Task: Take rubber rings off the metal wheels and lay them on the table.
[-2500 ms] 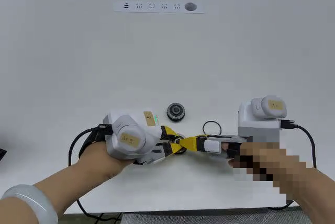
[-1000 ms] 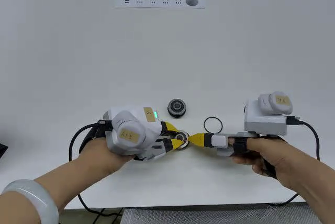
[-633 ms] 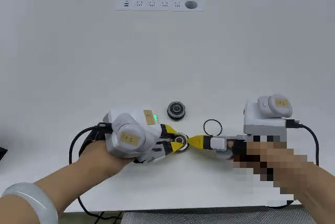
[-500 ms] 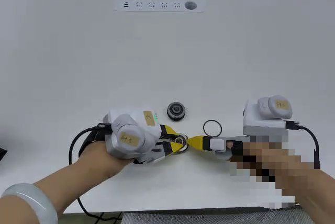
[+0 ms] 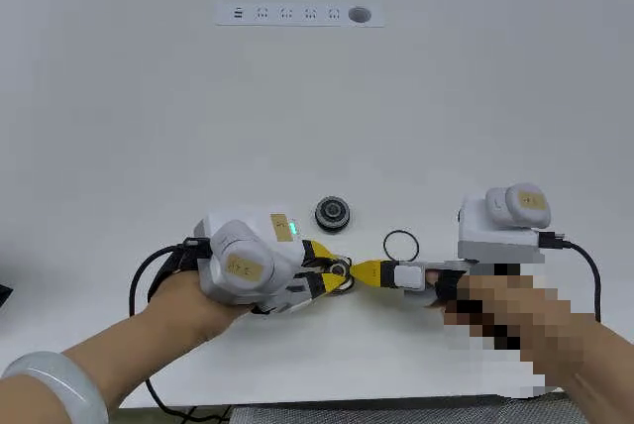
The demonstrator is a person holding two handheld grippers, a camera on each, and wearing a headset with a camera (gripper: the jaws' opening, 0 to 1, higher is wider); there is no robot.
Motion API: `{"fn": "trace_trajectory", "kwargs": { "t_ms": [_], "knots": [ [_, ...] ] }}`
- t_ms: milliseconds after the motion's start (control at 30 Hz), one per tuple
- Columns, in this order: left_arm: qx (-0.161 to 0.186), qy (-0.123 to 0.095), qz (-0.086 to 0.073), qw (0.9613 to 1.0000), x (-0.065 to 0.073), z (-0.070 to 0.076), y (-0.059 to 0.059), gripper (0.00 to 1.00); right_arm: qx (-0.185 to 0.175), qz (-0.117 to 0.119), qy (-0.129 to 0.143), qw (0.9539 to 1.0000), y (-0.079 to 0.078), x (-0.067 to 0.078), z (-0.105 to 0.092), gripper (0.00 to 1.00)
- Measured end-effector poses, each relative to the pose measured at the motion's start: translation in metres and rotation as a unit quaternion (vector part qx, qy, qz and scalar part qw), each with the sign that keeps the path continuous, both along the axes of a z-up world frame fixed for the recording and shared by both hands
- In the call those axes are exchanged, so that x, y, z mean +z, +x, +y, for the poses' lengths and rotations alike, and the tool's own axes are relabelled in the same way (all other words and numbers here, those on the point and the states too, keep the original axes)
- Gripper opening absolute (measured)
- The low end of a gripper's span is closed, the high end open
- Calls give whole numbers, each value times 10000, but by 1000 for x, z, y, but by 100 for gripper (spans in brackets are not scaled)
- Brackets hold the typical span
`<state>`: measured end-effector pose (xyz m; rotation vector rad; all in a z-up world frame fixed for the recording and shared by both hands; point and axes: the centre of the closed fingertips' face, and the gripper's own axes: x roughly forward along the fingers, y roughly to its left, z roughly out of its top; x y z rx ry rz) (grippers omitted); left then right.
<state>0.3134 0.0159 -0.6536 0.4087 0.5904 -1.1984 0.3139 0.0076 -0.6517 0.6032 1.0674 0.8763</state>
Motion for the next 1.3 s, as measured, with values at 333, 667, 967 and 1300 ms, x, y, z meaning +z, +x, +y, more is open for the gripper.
{"fn": "trace_trajectory", "kwargs": {
  "t_ms": [333,667,967,1300],
  "knots": [
    [-1,0,-5,10000,0,0,0,12,26,22,294,9996,-3,11,10,1],
    [-12,19,-6,10000,-1,0,1,12,-116,29,205,9997,0,9,1,1],
    [-5,-10,-32,10000,0,0,0,12,-178,63,186,9996,1,6,2,1],
    [138,-52,-9,9999,1,-1,2,17,-204,71,151,9997,2,5,0,1]
  ]
}}
